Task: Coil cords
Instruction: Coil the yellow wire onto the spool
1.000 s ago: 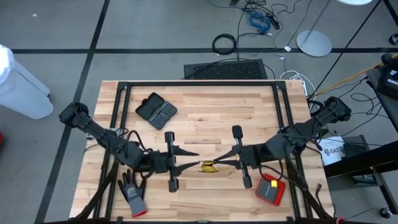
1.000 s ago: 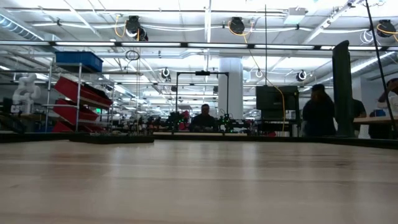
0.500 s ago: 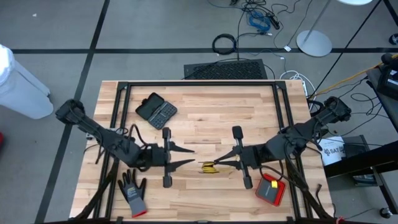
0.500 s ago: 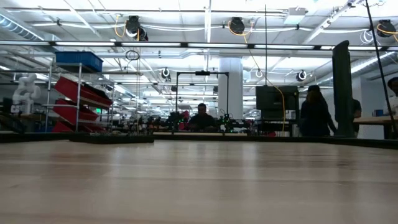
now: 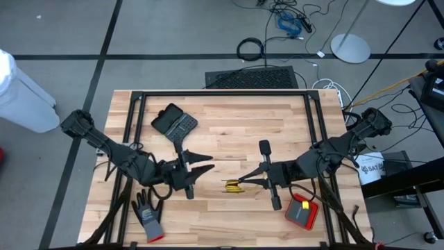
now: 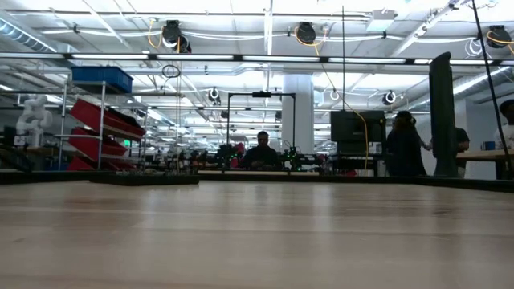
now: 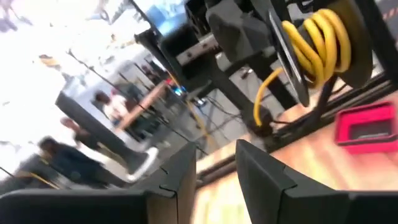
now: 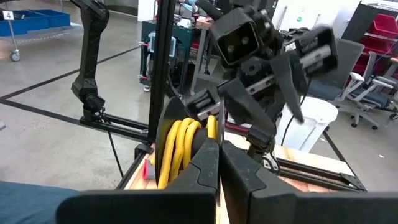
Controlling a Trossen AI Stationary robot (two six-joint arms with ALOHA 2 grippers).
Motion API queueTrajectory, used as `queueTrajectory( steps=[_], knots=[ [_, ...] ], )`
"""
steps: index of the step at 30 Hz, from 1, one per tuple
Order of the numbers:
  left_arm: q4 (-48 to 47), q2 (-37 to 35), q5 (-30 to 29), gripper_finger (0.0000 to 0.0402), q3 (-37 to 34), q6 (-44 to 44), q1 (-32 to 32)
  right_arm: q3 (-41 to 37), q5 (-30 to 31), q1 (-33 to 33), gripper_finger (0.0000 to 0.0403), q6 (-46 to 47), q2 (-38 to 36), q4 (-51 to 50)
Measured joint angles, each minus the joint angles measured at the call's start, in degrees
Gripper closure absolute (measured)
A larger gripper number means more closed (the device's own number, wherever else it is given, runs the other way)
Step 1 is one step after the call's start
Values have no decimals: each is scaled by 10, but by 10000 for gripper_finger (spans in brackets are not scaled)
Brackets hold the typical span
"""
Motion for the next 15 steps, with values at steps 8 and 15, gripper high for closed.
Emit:
queueTrajectory(
  steps=[8,15],
  knots=[
    [-23,-10,146,281,11,-226,21,0,0,-1,402,0,0,-4],
    [-52,-2,217,261,24,-276,44,0,0,-1,403,0,0,-4]
  ],
)
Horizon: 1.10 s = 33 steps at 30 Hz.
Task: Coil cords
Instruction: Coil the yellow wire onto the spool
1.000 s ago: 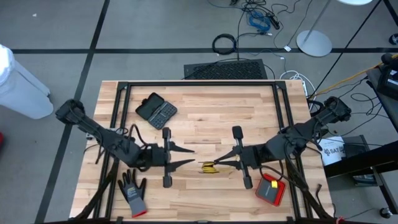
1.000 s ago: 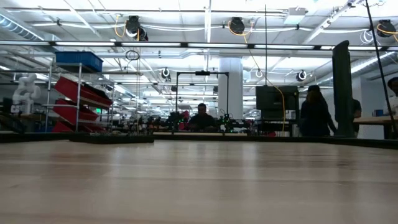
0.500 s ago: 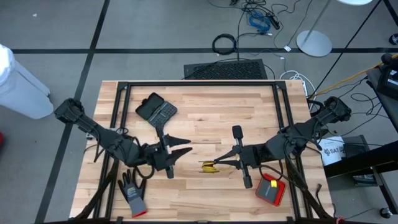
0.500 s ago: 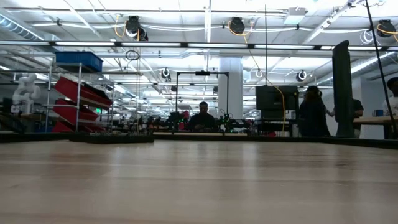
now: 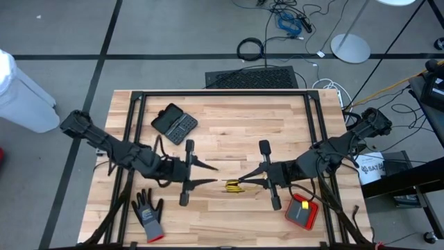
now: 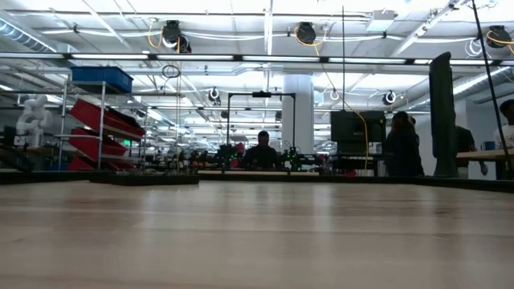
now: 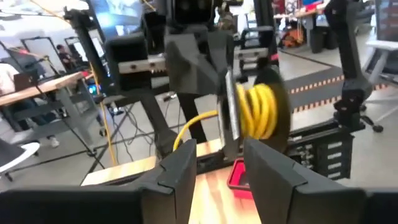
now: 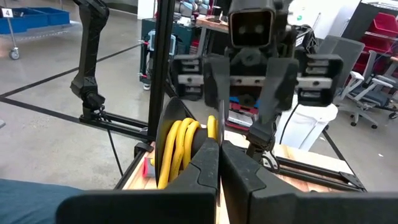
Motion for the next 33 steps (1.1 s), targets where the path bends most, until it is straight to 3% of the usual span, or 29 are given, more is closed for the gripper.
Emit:
queueTrajectory(
  steps=[33],
  knots=[
    [23,20,42,253,0,-30,29,0,-2,-11,403,4,1,-5]
  ],
)
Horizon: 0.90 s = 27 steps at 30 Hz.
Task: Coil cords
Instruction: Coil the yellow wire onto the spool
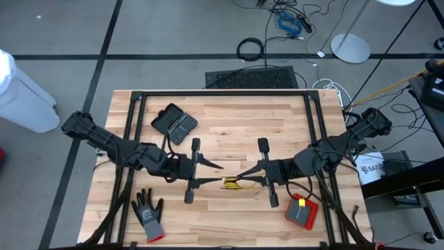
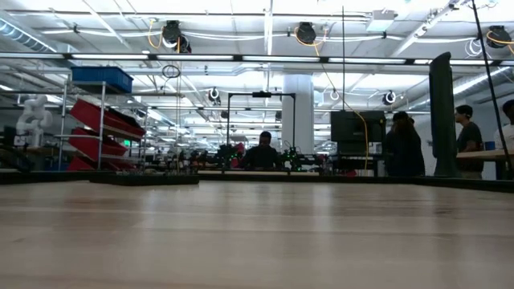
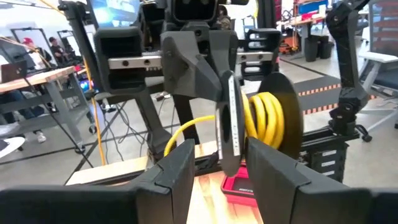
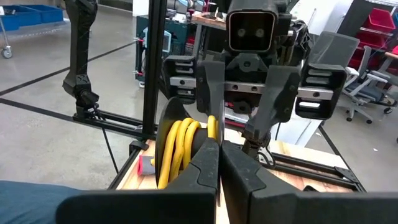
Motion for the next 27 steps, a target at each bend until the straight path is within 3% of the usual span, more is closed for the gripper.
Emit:
queueTrajectory(
  steps=[27],
  knots=[
    [17,12,0,265,0,6,6,0,2,0,403,-1,1,-2]
  ],
)
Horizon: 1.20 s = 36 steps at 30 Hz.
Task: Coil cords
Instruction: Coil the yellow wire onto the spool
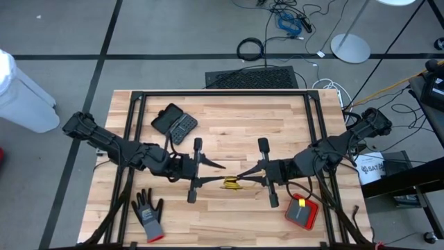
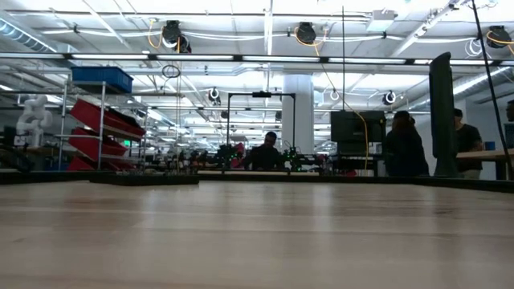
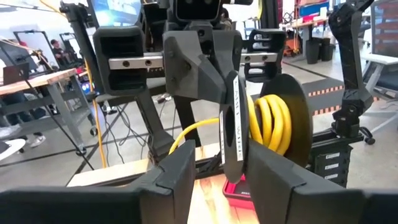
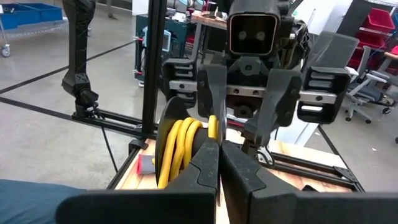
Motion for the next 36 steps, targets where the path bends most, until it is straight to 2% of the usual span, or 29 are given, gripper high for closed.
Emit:
queueTrajectory(
  steps=[4,11,20,24,31,36],
  knots=[
    [1,0,-2,302,0,8,0,0,0,0,403,-1,0,1],
    [5,0,-2,390,0,14,-1,0,3,0,403,-1,0,1],
    [9,0,-4,397,0,12,-1,0,2,0,401,-4,0,1],
    [11,0,-6,398,0,11,-1,0,0,0,387,-5,0,1],
    [12,0,-6,399,0,10,-1,0,8,11,327,-22,0,-25],
    [14,0,-8,400,0,10,0,0,86,35,266,-62,0,-31]
  ],
)
